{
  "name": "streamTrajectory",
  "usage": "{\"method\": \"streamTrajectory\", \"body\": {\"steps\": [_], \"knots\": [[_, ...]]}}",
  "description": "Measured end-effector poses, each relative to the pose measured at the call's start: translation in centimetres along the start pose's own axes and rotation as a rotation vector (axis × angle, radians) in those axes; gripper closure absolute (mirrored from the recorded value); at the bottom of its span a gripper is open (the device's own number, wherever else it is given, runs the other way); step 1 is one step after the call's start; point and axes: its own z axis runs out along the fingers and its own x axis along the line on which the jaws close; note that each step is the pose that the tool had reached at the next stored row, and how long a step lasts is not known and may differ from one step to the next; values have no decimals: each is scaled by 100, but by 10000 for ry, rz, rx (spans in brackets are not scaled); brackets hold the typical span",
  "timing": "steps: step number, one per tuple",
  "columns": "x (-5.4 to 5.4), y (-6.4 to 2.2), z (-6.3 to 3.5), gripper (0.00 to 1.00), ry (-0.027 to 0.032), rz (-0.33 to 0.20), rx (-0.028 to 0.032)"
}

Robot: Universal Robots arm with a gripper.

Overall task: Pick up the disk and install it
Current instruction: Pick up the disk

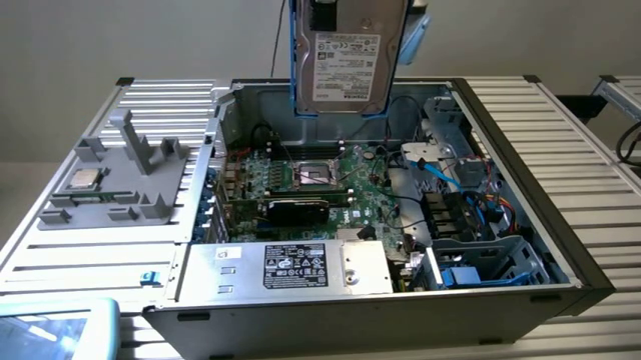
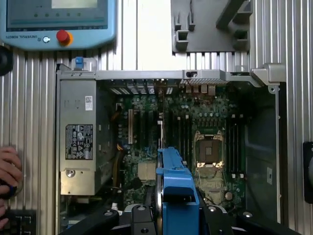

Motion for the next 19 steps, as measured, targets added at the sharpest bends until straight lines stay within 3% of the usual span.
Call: {"method": "streamTrajectory", "body": {"steps": [2,4,19], "knots": [[23,-42,-6,63,72,3,-22],[55,-88,-8,63,105,3,-40],[369,-478,-44,63,119,2,-76]]}}
